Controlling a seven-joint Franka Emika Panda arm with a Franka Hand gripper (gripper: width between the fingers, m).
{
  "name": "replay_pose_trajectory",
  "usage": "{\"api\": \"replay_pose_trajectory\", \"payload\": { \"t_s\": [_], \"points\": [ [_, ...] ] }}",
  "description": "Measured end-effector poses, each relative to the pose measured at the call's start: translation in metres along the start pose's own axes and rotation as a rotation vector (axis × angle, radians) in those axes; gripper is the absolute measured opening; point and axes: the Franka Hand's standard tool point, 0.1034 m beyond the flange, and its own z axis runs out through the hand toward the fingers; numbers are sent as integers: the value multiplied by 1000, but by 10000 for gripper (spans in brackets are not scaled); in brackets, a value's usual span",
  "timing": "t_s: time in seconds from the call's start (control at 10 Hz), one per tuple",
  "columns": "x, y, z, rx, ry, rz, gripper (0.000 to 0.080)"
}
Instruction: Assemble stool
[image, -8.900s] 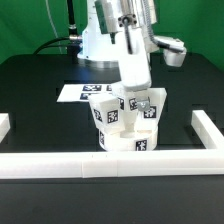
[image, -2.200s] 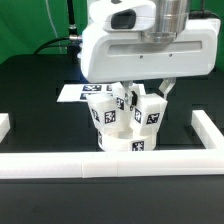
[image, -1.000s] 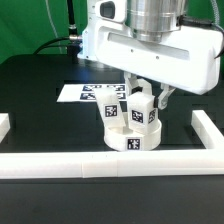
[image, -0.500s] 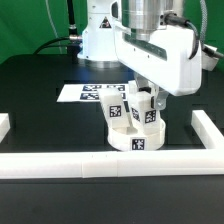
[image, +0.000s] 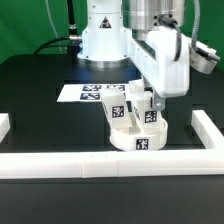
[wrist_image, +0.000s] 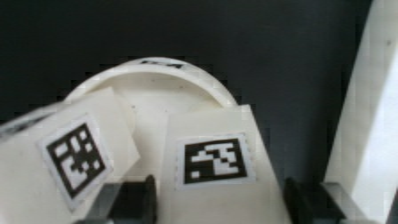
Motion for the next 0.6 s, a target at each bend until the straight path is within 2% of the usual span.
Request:
{"api": "replay_pose_trajectory", "payload": {
  "t_s": [0.1, 0.3, 0.5, 0.6],
  "points": [
    [-1, 0, 0, 5, -10, 76, 341],
    [-5, -3, 1, 37, -24, 225, 341],
    [-10, -3, 1, 41, -30, 394, 341],
    [-9, -6, 1, 57, -49, 463, 341]
  ]
}}
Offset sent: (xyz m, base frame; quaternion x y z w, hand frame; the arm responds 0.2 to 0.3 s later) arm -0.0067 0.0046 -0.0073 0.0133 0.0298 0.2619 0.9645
